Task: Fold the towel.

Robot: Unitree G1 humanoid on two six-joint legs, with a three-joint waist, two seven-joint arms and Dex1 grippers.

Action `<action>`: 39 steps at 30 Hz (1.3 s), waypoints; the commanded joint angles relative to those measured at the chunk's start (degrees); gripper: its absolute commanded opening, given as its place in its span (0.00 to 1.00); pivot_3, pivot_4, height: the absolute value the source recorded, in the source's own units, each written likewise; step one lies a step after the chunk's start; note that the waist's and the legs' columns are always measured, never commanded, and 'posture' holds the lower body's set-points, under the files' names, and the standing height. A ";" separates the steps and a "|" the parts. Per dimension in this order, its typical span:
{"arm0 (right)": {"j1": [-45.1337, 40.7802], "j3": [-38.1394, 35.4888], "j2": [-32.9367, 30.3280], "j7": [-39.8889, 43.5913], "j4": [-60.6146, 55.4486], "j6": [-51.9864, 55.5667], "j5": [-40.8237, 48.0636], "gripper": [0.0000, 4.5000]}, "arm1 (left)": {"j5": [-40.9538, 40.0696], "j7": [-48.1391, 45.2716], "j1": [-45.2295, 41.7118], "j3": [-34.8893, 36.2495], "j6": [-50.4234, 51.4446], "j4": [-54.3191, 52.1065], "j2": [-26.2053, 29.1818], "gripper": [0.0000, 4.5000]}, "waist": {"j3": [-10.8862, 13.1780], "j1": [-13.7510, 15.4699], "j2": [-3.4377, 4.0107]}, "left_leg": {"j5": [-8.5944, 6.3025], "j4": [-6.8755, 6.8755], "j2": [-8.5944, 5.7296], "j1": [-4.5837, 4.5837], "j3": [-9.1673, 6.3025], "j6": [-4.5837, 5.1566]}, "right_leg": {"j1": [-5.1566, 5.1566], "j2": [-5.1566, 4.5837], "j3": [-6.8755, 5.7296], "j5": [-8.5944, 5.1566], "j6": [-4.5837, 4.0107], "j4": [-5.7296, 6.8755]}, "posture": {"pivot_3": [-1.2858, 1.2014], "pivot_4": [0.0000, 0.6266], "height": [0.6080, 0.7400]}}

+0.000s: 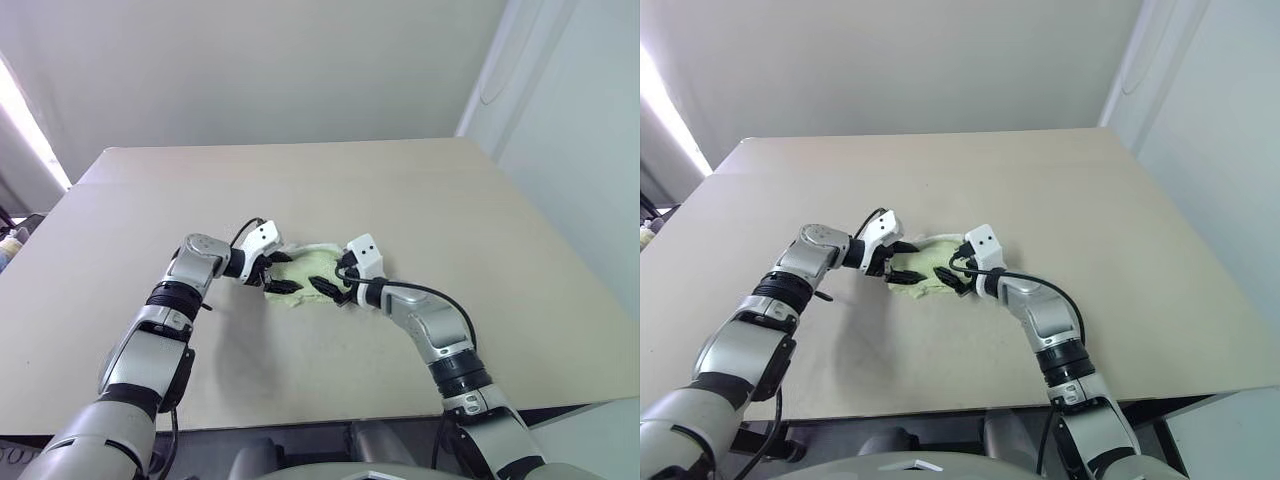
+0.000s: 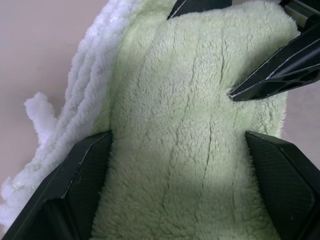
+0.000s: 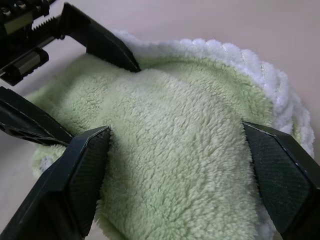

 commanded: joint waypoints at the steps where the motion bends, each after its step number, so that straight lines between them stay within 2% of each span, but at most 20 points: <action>1: -0.47 -3.55 0.13 1.70 -6.63 0.41 4.28 0.96 | -2.59 -3.52 -0.73 2.50 1.86 -5.08 2.77 0.96 | 0.03 -0.18 0.01 | 0.00 0.00 0.00 -0.07 0.00 0.00 | -0.07 0.00 0.00 0.01 0.00 0.00 | 0.52 0.00 0.79; 7: -0.12 -11.18 -0.24 0.47 -16.61 12.78 15.66 0.96 | -7.35 -6.46 -1.72 6.98 8.89 -11.20 7.90 0.96 | 0.04 -0.28 0.02 | 0.00 -0.06 0.02 -0.08 -0.07 0.00 | -0.11 0.01 -0.03 -0.01 -0.03 0.02 | 0.52 0.00 0.79; 12: 1.45 -21.50 3.46 -8.58 -22.28 27.32 27.70 0.98 | -8.66 -5.94 0.16 8.81 11.93 -14.70 12.01 0.97 | 0.05 -0.11 0.04 | 0.00 -0.06 0.03 -0.06 -0.07 0.00 | -0.10 0.00 -0.04 -0.03 -0.04 0.04 | 0.52 0.00 0.79; 16: 3.57 -30.24 9.95 -18.09 -25.63 40.39 41.38 0.98 | -8.91 -4.16 2.20 9.22 13.00 -16.60 12.70 0.97 | 0.06 -0.01 0.06 | 0.00 -0.10 0.09 -0.06 -0.11 0.00 | -0.12 0.00 -0.10 -0.07 -0.14 0.07 | 0.52 0.00 0.79; 20: 3.81 -39.49 17.51 -33.17 -21.91 50.50 54.54 0.98 | -10.78 -3.94 3.52 9.59 15.67 -20.07 11.50 0.97 | 0.10 -0.01 0.12 | 0.00 -0.10 0.18 -0.07 -0.11 0.00 | -0.15 0.00 -0.11 -0.06 -0.16 0.13 | 0.52 0.00 0.79; 24: 5.61 -39.12 18.73 -43.93 -19.13 51.42 64.42 0.98 | -12.04 -4.08 4.32 9.07 16.84 -23.97 10.77 0.97 | 0.12 -0.20 0.14 | 0.00 -0.09 0.25 -0.14 -0.08 0.00 | -0.17 -0.05 -0.12 -0.08 -0.17 0.02 | 0.52 0.00 0.79; 29: 8.43 -35.40 19.48 -60.72 -13.43 48.40 71.95 0.98 | -11.23 -3.85 4.61 7.39 15.57 -26.33 10.23 0.97 | 0.14 -1.44 0.19 | 0.00 -0.25 0.25 -0.13 -0.08 0.00 | -0.17 0.00 -0.12 -0.08 -0.17 -0.09 | 0.52 0.00 0.79; 35: 8.94 -30.37 19.27 -71.10 -10.72 39.05 81.20 0.98 | -11.20 -3.34 4.35 6.37 14.64 -25.52 9.50 0.97 | 0.18 -1.83 0.26 | -0.01 -0.34 0.27 -0.15 -0.03 0.00 | -0.20 0.03 -0.10 -0.10 -0.14 -0.23 | 0.52 0.00 0.79; 39: 8.66 -27.20 17.92 -73.92 -10.00 34.47 84.11 0.98 | -11.55 -3.08 4.42 6.37 14.95 -25.89 9.17 0.97 | 0.19 -1.75 0.27 | -0.01 -0.34 0.28 -0.21 -0.05 0.00 | -0.18 0.02 -0.10 -0.10 -0.16 -0.36 | 0.52 0.00 0.79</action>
